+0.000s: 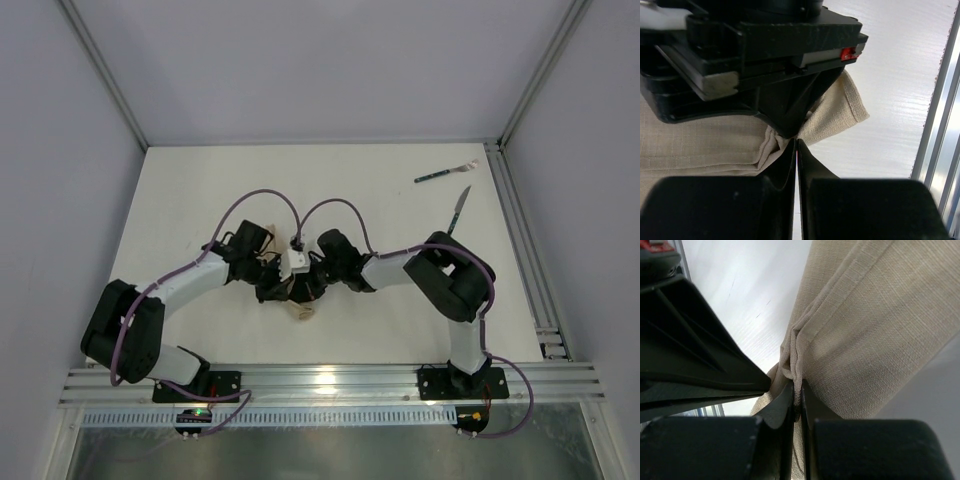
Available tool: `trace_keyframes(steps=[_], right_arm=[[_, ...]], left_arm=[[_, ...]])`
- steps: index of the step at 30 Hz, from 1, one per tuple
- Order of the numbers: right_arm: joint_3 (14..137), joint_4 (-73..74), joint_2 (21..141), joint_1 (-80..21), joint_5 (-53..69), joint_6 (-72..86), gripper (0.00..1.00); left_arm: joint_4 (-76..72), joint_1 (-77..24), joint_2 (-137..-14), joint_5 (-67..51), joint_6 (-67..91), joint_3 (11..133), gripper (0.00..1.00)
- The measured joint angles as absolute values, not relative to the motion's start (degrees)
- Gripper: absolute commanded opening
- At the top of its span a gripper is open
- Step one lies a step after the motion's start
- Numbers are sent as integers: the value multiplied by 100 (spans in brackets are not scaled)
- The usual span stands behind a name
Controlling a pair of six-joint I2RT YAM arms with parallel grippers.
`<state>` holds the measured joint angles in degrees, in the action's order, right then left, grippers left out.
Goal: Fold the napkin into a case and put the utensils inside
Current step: Grasp the top corner of the smaller rectangle folded napkin from the folded napkin, then move the smaller rectangle folded napkin to the center of the board.
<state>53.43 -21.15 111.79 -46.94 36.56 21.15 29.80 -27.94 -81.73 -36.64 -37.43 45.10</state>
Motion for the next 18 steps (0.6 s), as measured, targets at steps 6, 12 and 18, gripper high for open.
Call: trace_keyframes(steps=[6, 12, 18], right_arm=[[5262, -2056, 11131, -4790, 3927, 1833, 4], [5247, -1920, 11098, -4941, 4119, 1533, 4], [5216, -1844, 11098, -5078, 4217, 1382, 4]], left_arm=[[3046, -2788, -8173, -3647, -3795, 4456, 0], [3297, -2788, -8171, -3649, -3894, 4431, 0], [3688, -2753, -8169, -3610, -4115, 4429, 35]])
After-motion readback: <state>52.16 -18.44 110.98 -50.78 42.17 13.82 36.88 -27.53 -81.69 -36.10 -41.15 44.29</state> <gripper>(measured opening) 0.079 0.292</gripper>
